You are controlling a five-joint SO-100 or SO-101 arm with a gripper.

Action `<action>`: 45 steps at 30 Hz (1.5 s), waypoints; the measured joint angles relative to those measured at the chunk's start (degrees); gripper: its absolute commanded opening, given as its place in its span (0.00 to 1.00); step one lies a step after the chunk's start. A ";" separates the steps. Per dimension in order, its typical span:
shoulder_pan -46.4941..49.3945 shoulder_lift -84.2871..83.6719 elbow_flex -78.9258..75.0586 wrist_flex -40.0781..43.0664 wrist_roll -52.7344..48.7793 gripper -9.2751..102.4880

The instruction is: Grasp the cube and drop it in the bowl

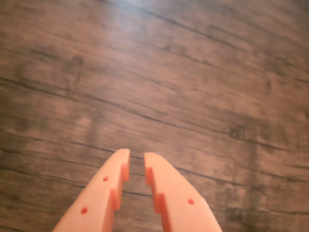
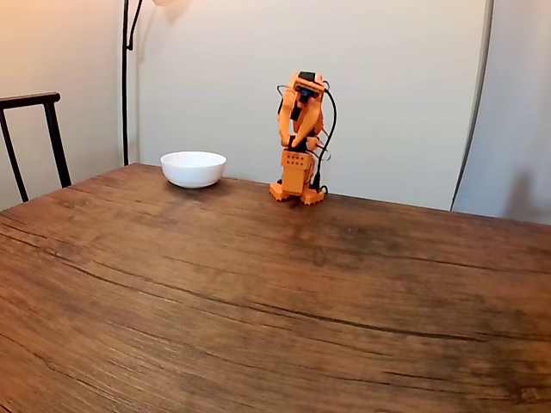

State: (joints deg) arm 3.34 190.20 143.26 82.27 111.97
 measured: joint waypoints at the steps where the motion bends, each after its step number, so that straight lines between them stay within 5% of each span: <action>1: 0.09 0.00 0.26 -0.09 0.09 0.10; 19: 2.11 0.18 4.48 -0.88 1.67 0.10; 34: 1.41 -0.26 30.23 -23.47 -4.48 0.10; 45: 2.02 -0.26 35.42 -24.08 -12.30 0.10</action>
State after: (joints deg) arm 5.36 189.93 178.68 58.18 99.67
